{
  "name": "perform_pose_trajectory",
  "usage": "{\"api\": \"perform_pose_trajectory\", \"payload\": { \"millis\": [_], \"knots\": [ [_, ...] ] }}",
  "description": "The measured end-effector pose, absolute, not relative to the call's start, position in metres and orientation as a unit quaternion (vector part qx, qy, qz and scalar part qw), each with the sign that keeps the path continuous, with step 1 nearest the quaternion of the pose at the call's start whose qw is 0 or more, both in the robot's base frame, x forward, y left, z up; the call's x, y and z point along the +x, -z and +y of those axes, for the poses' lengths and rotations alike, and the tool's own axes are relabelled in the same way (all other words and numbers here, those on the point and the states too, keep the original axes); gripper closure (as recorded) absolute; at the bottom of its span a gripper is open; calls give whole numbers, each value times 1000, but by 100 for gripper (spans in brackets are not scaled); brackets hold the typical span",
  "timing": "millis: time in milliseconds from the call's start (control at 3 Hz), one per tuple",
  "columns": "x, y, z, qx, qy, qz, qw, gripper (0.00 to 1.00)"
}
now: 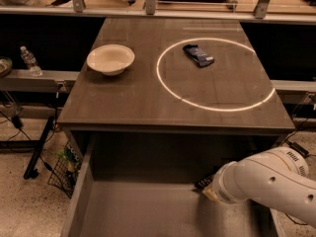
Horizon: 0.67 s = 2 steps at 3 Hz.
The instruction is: Pick rxbar chocolate from top drawer and place on counter
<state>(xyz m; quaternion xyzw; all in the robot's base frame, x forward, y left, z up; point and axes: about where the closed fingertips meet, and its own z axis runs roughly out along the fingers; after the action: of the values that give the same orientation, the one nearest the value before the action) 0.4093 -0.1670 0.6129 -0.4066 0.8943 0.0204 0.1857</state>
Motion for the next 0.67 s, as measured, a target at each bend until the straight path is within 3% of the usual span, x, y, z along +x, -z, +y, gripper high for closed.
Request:
{"api": "perform_pose_trajectory", "payload": {
  "millis": [333, 667],
  "knots": [
    [407, -635, -175, -401, -14, 894, 200, 87],
    [403, -665, -192, -400, -5, 892, 212, 100]
  ]
}}
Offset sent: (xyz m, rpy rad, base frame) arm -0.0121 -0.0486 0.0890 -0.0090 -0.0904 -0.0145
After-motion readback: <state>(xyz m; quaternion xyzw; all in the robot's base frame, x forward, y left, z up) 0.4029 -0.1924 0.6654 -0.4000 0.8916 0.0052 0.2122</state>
